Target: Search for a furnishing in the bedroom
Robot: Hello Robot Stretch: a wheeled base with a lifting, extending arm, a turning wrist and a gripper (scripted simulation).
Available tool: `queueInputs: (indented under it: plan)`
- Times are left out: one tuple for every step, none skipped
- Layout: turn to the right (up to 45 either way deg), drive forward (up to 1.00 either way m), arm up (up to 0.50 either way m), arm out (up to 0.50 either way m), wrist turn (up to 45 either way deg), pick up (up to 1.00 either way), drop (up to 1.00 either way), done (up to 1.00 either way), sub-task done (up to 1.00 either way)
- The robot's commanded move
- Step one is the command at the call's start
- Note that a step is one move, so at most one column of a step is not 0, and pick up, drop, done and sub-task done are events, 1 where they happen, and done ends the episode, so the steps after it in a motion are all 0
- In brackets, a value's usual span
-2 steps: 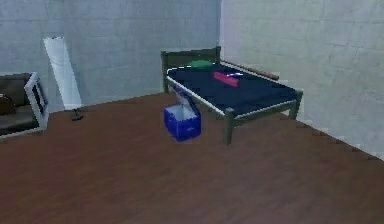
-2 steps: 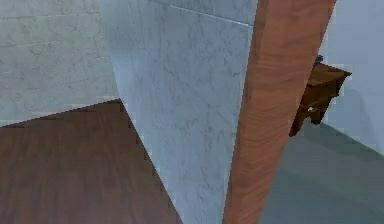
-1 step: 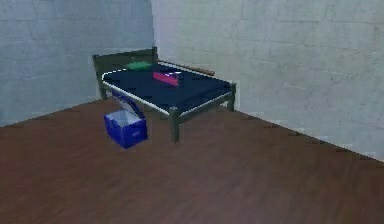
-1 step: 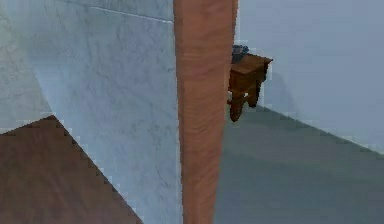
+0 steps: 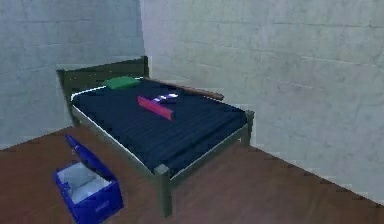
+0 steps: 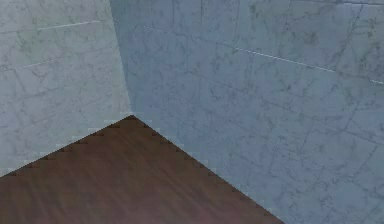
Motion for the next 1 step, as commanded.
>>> queueInputs:
  plan:
    - [3.0,0.00,0.00,0.00,0.0,0.00,0.00,0.00,0.00]
